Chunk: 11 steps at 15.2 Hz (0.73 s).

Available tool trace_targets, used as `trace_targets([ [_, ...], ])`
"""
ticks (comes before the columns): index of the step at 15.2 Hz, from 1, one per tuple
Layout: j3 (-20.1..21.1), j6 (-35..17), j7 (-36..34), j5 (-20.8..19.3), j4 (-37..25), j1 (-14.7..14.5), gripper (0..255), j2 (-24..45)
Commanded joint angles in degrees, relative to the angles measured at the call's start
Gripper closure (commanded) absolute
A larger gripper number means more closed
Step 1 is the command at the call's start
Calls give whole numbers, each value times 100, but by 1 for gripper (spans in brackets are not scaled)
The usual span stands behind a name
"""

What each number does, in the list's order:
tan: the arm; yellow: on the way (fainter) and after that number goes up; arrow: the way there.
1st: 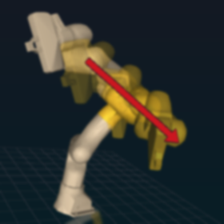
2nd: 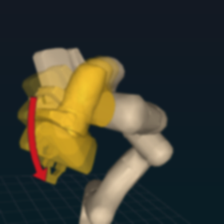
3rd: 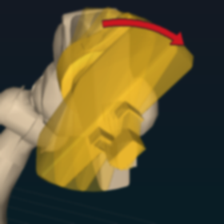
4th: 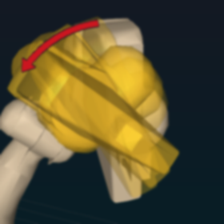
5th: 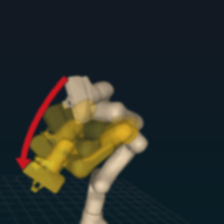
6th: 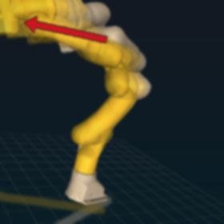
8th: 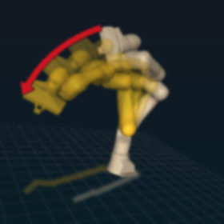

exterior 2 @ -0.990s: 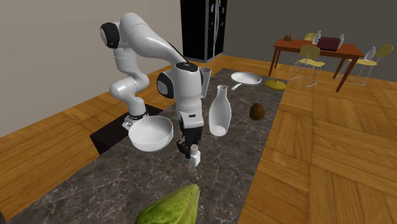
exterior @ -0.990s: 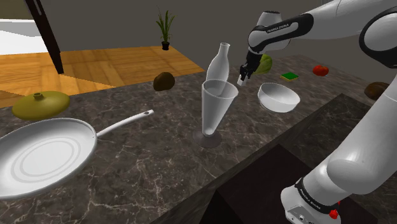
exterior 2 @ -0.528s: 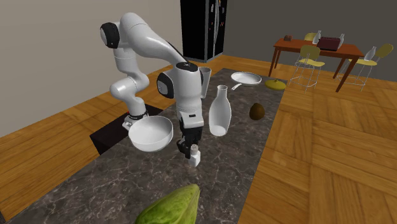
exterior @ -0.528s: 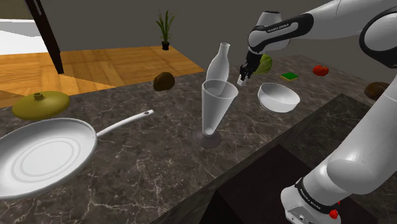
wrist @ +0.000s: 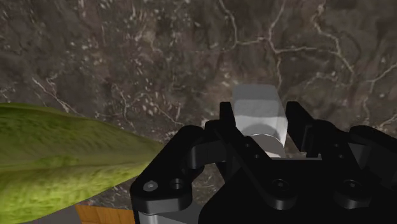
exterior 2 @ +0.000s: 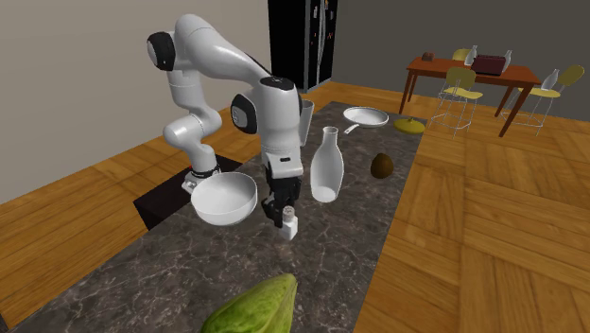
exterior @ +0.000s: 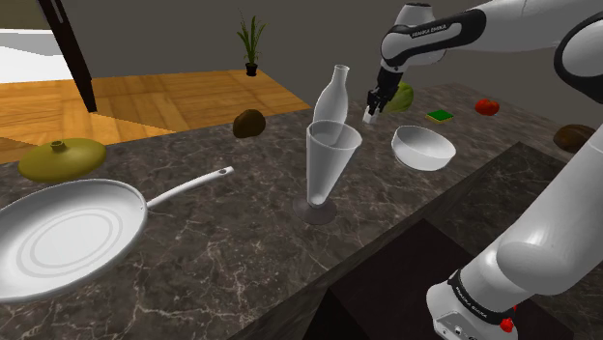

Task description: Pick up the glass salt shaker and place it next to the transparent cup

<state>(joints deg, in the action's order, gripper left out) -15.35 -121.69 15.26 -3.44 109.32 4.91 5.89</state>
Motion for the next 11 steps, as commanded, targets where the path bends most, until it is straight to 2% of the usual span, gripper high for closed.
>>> trace_targets([
  [1,-1,136,6,-6,-100,-1,255,-34],
  [11,2,878,34,-23,-713,-11,255,-167],
])
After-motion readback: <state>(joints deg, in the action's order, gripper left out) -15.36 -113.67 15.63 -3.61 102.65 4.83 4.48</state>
